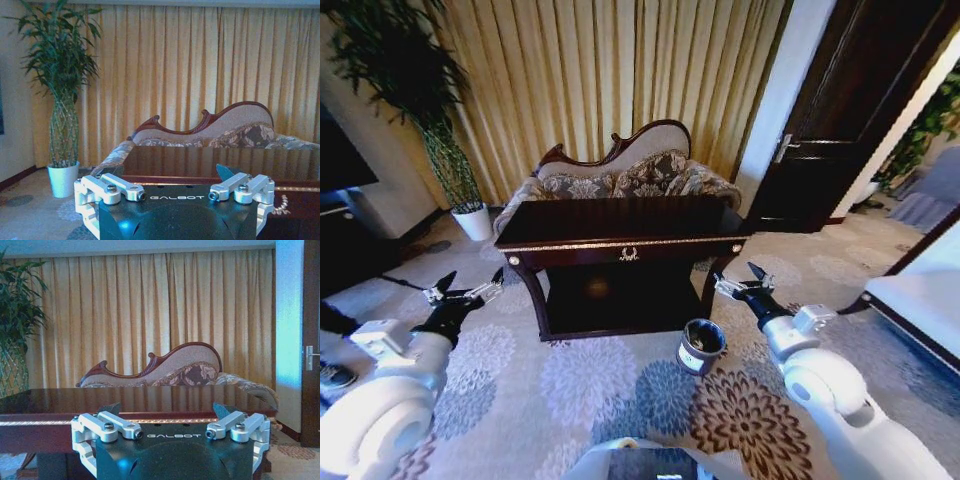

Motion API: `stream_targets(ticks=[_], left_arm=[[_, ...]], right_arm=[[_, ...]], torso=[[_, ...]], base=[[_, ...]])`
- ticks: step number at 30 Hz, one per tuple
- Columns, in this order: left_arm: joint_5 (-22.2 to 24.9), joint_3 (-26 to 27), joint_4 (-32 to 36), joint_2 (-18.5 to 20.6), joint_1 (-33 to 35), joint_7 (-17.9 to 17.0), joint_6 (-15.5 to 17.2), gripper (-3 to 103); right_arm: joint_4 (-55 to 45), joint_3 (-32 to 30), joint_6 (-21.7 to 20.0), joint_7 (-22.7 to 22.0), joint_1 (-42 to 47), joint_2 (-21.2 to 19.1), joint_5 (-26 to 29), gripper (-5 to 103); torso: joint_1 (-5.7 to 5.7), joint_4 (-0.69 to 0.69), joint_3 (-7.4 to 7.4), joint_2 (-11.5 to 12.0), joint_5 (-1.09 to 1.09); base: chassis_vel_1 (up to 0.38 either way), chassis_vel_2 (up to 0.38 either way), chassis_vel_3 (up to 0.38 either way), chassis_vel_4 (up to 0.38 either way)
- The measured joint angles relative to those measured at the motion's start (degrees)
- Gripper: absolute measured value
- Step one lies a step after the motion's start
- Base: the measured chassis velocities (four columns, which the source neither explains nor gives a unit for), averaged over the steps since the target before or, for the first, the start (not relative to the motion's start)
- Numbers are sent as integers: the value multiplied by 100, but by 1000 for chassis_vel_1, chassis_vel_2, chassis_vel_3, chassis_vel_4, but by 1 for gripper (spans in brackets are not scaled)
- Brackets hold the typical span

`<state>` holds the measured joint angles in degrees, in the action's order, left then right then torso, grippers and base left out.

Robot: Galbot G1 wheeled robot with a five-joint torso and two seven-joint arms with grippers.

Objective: Move to the front of the table and place the trash on the table into the trash bin.

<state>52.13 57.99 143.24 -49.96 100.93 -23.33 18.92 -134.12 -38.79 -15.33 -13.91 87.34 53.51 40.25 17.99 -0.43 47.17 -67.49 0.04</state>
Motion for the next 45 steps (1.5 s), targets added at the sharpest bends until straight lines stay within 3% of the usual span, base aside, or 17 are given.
stream_targets(ticks=[2, 14, 18, 23, 26, 37, 45], left_arm=[[-10, 9, 0, -3, 12, 3, -9, 100], [-207, 183, 0, -98, 203, 176, -161, 100], [-247, 230, 1, -133, 245, 227, -220, 100], [-275, 242, 0, -161, 248, 258, -257, 100], [-312, 235, 1, -227, 254, 317, -281, 100], [-358, -43, 0, -454, 236, 424, -457, 100], [-525, -118, 0, -486, 208, 421, -402, 100]], right_arm=[[-12, -26, 0, 2, 33, 0, 6, 100], [-126, -89, 0, 4, 186, 20, 5, 100], [-139, -107, 44, 4, 237, 30, -32, 100], [-138, -105, 98, 5, 268, 62, -103, 100], [-76, -93, 103, 6, 314, 125, -114, 100], [64, -177, 12, 32, 474, 138, -85, 100], [-69, -177, 12, -98, 531, 144, -59, 100]], torso=[[-2, 2, -1, -2, -8], [1, 3, 0, 0, -9], [2, 0, 0, 0, 1], [-4, -1, -2, -3, -6], [-5, 4, -3, -5, -4], [3, 1, 0, 2, -4], [1, 1, 1, 0, -4]], base=[[336, -355, -365, 336], [350, -345, -373, 326], [373, -358, -361, 373], [216, -281, -237, 264], [72, -28, -68, 124], [-23, 34, 14, -37], [0, 0, 0, 0]])
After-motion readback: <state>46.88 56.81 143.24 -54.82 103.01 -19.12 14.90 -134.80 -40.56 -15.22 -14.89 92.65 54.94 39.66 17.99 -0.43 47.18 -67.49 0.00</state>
